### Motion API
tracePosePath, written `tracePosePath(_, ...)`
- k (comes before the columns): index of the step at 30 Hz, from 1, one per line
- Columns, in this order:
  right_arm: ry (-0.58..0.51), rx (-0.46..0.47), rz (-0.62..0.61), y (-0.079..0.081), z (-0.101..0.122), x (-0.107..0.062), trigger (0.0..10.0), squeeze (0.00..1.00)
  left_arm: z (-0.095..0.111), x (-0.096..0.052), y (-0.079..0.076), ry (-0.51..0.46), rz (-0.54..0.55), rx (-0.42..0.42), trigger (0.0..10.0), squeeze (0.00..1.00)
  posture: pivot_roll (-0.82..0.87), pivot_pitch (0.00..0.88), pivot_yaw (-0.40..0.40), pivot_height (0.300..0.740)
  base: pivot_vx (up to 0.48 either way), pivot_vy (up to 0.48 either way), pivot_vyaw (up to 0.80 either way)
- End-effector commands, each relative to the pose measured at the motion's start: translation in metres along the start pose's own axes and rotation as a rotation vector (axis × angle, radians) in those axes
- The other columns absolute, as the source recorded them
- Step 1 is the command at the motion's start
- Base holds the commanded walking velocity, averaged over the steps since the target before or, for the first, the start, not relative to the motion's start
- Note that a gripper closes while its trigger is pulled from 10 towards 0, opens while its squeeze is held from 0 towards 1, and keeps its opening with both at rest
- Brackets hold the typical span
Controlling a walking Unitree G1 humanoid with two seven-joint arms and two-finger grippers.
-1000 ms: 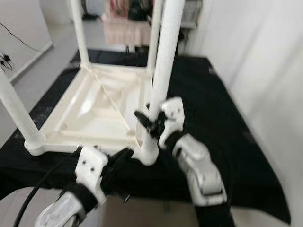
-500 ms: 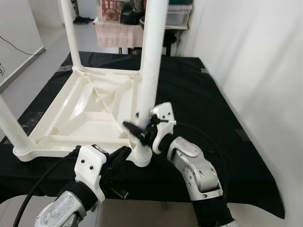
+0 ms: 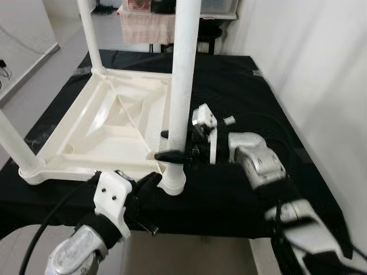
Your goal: Building children table
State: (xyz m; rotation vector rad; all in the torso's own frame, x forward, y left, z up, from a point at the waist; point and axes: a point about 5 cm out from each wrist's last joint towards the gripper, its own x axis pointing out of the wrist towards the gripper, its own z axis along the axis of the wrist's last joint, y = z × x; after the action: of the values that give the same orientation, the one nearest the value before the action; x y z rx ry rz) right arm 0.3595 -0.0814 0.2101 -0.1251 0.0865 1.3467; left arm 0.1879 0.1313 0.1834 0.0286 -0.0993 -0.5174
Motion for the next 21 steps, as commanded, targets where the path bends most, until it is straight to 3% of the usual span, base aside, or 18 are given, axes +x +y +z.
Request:
tracePosePath(1,0.0,0.013,-0.028,-0.004,-0.003,-0.004,10.0,0.0,-0.001,-0.003,-0.001,0.008,0.012,0.008,10.0,0.0,0.08,0.072,-0.081,0.74,0.0,0.0,0.0)
tracePosePath(4,0.003,0.018,-0.018,-0.007,-0.004,-0.006,10.0,0.0,-0.001,-0.004,-0.001,0.012,0.018,0.01,10.0,0.0,0.08,0.072,-0.081,0.74,0.0,0.0,0.0)
tracePosePath(5,0.009,0.032,-0.043,-0.014,-0.006,-0.013,0.0,0.0,-0.001,-0.011,-0.001,0.017,0.041,-0.001,10.0,0.0,0.09,0.068,-0.075,0.74,0.0,0.0,0.0)
tracePosePath(8,0.013,0.041,-0.068,-0.018,-0.008,-0.018,0.0,0.0,-0.001,-0.014,-0.002,0.018,0.057,-0.007,10.0,0.0,0.08,0.068,-0.073,0.74,0.0,0.0,0.0)
tracePosePath(13,0.061,0.008,-0.212,-0.03,-0.014,-0.054,0.0,0.0,-0.002,-0.025,-0.003,0.03,0.096,-0.003,10.0,0.0,0.07,0.076,-0.065,0.74,0.0,0.0,0.0)
tracePosePath(15,0.061,0.008,-0.212,-0.03,-0.014,-0.054,0.0,0.0,-0.002,-0.025,-0.003,0.03,0.096,-0.003,10.0,0.0,0.07,0.076,-0.065,0.74,0.0,0.0,0.0)
tracePosePath(16,0.096,0.008,-0.28,-0.022,-0.021,-0.075,0.0,0.0,0.0,-0.025,-0.001,0.017,0.104,0.01,10.0,0.0,0.06,0.09,-0.07,0.74,0.0,0.0,0.0)
tracePosePath(17,0.107,0.006,-0.297,-0.018,-0.023,-0.08,0.0,0.0,0.001,-0.025,0.0,0.013,0.107,0.014,10.0,0.0,0.05,0.095,-0.067,0.74,0.0,0.0,0.0)
tracePosePath(18,0.143,0.039,-0.391,-0.008,-0.033,-0.082,0.0,0.0,0.001,-0.025,0.001,0.01,0.108,0.011,10.0,0.0,0.04,0.107,-0.066,0.74,0.0,0.0,0.0)
tracePosePath(20,0.194,0.131,-0.779,0.012,-0.053,-0.082,0.0,0.0,0.002,-0.026,0.003,0.004,0.103,0.0,10.0,0.0,0.03,0.119,-0.063,0.74,0.0,0.0,0.0)
tracePosePath(21,0.194,0.131,-0.779,0.012,-0.053,-0.082,0.0,0.0,0.002,-0.026,0.003,0.004,0.103,0.0,10.0,0.0,0.03,0.119,-0.063,0.74,0.0,0.0,0.0)
